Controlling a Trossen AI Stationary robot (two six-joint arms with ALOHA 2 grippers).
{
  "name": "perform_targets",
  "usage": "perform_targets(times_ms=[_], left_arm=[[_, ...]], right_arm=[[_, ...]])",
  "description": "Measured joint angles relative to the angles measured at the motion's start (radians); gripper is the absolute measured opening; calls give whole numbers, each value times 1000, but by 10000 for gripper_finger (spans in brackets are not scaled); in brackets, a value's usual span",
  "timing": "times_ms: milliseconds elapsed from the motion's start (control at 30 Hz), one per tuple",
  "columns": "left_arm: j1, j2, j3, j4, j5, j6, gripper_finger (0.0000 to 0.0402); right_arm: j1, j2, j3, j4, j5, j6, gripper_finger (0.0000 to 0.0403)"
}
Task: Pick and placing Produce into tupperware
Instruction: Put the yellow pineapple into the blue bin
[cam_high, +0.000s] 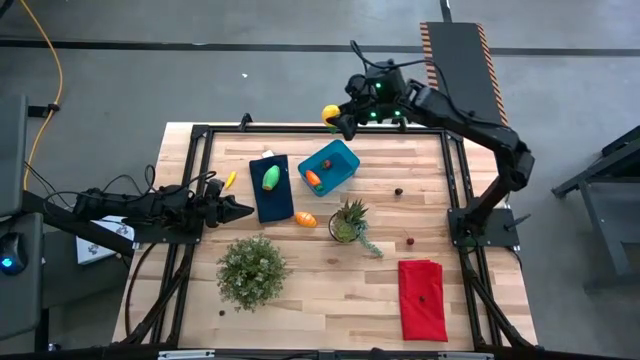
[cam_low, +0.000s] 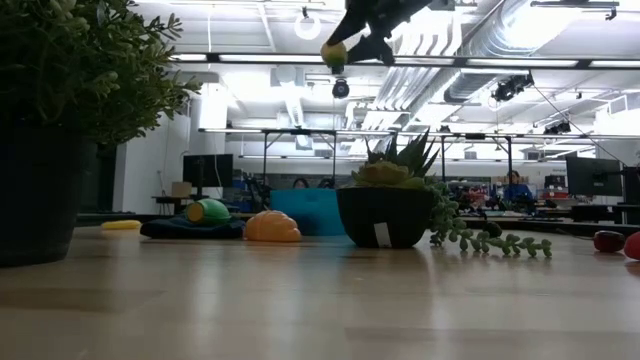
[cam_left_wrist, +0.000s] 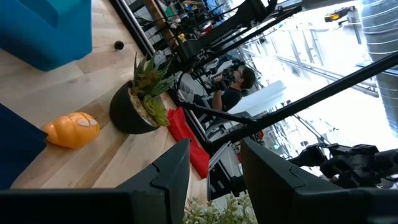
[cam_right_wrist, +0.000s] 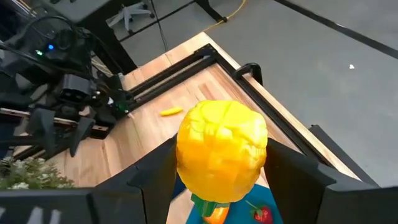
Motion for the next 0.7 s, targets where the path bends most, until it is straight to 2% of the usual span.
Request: perform_targets(times_ms=[167,700], left_arm=[[0,0,0,0,0,0,131],[0,0,0,0,-1,0,131]], right_arm=[[14,31,-1,-34,52,-4,211],[41,183,-3,-92,62,-1,211]])
